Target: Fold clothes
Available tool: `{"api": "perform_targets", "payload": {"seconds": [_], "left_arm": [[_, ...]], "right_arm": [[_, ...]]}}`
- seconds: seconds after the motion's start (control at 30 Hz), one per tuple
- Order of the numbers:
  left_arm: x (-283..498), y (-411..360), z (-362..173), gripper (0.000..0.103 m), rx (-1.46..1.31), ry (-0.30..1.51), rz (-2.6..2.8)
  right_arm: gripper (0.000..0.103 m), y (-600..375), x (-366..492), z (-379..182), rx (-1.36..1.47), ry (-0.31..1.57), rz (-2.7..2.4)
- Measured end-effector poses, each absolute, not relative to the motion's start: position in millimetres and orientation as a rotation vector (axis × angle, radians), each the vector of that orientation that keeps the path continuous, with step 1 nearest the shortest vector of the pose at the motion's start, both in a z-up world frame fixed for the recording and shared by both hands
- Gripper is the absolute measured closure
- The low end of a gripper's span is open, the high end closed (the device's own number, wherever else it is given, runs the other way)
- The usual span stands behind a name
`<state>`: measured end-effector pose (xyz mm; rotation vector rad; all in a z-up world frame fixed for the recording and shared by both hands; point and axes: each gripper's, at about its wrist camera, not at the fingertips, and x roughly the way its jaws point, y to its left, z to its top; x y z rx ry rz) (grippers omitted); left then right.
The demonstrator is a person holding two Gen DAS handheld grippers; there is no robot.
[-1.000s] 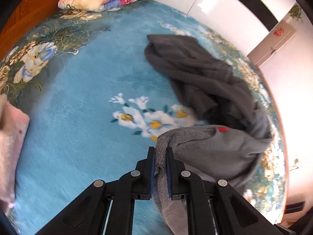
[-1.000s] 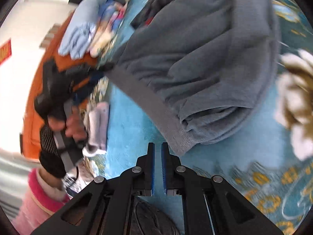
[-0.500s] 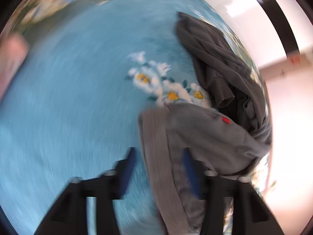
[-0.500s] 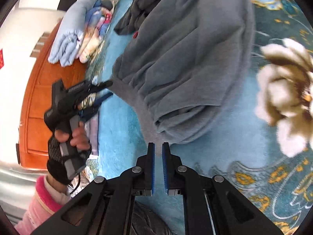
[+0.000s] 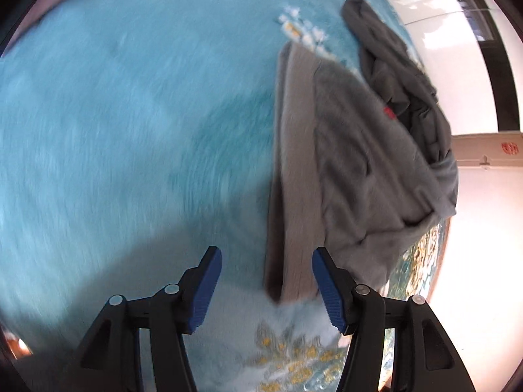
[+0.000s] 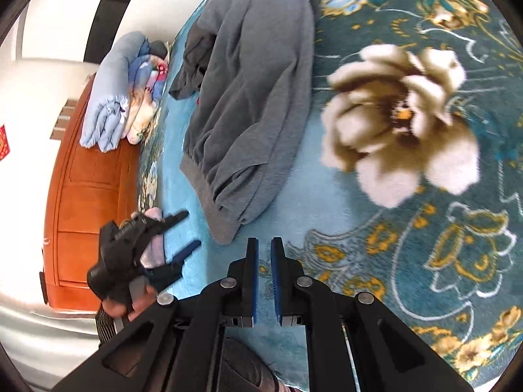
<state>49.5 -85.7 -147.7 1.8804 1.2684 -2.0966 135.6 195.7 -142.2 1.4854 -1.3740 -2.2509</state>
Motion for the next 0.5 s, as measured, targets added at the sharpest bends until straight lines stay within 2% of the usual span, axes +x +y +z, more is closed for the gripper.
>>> {"api": "perform_targets", "payload": {"seconds": [0.17, 0.3, 0.43, 0.5], "left_arm": [[60.3, -61.3, -169.9, 0.041, 1.943, 1.354, -2.012], [56.0, -61.3, -175.2, 0.041, 1.881, 1.532, -2.001], [53.3, -53.5, -177.9, 0.042, 1.877, 1.551, -2.016], [51.4, -51.4, -179.3, 0.046, 1.866, 1.619, -2.021]], "right_arm": [[0.095, 202.0, 144.4, -140.8, 1.470, -1.379, -2.256], [0.095, 207.5, 151.1, -144.6, 1.480, -1.384, -2.256], [0.095, 211.0, 149.5, -149.7, 1.500, -1.398, -2.250], [0.095, 210.4, 148.2, -151.2, 1.509, -1.396, -2.247]]}}
